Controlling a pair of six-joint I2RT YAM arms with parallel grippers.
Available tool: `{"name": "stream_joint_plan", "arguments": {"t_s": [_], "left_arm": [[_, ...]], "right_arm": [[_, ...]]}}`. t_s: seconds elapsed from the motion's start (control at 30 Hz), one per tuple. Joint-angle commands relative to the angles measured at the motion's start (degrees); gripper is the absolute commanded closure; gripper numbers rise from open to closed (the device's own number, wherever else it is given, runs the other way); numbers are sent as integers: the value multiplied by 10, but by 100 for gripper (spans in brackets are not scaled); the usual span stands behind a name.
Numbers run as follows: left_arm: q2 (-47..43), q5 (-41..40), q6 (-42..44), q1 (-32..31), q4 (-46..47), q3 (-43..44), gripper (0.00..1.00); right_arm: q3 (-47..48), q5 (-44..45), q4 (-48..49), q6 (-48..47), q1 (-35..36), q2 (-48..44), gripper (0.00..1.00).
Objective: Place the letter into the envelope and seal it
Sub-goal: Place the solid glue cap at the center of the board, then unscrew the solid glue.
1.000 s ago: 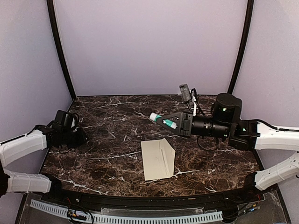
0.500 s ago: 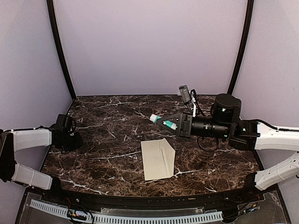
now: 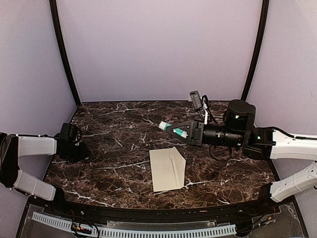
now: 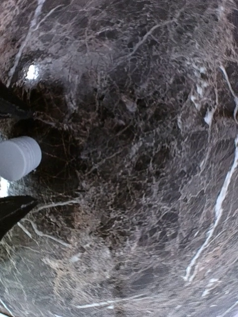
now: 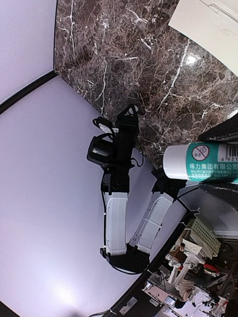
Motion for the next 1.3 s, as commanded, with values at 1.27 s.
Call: {"name": "stream_joint_plan", "arguments": {"t_s": [1.27], "left_arm": [[-44, 351, -275, -483, 470, 211, 17]], "right_arm": [[19, -94, 70, -18, 2, 10, 100]]}}
